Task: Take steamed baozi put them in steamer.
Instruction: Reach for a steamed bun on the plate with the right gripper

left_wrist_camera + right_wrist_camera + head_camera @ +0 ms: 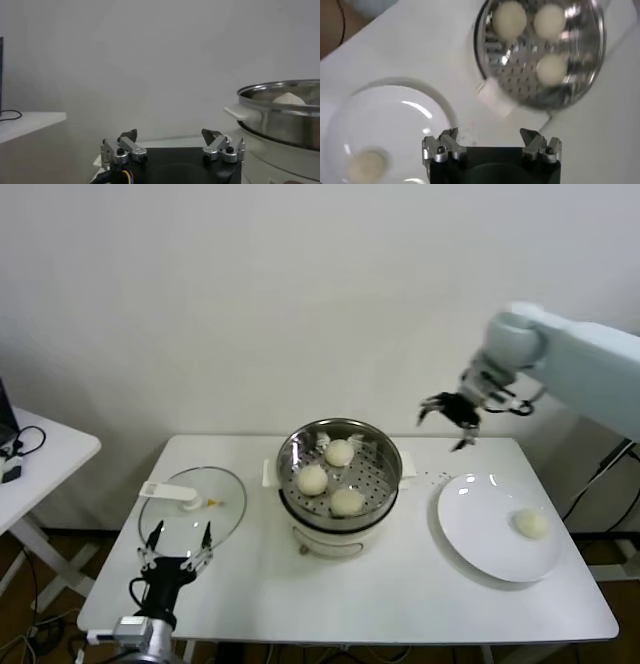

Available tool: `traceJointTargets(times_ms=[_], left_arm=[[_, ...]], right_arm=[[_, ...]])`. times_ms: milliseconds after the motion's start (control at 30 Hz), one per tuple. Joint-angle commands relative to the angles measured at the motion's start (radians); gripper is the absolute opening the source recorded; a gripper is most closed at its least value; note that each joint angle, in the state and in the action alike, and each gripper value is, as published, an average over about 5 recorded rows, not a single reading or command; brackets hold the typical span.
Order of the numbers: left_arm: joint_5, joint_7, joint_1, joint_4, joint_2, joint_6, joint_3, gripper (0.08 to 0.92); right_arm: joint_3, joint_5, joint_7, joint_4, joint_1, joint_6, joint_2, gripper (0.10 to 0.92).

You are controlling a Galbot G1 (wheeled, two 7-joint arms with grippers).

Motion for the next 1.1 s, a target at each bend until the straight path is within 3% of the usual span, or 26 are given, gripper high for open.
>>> traceJointTargets(times_ms=[33, 267, 500, 1100], left_arm=[[0.002, 0.004, 0.000, -0.003, 0.008, -0.008, 0.001, 0.823], [0.010, 0.005, 0.004, -0.012, 0.007, -0.003, 0.000, 0.823], [0.026, 0.005, 0.012, -0.007, -0.002, -0.002, 0.001, 0.823], [0.030, 0.000, 0.003, 0.004, -0.002, 0.012, -0.005, 0.823]], right_arm=[[0.374, -0.123, -0.023, -0.174, -0.418, -0.128, -0.247, 0.823], [0.714, -0.374, -0.034, -0.292, -0.747, -0.091, -0.209, 0.823], [0.852, -0.488, -0.017, -0.368, -0.868, -0.069, -0.124, 0.823], [0.908, -0.571, 0.027, -0.513, -0.861, -0.063, 0.051, 0.823]])
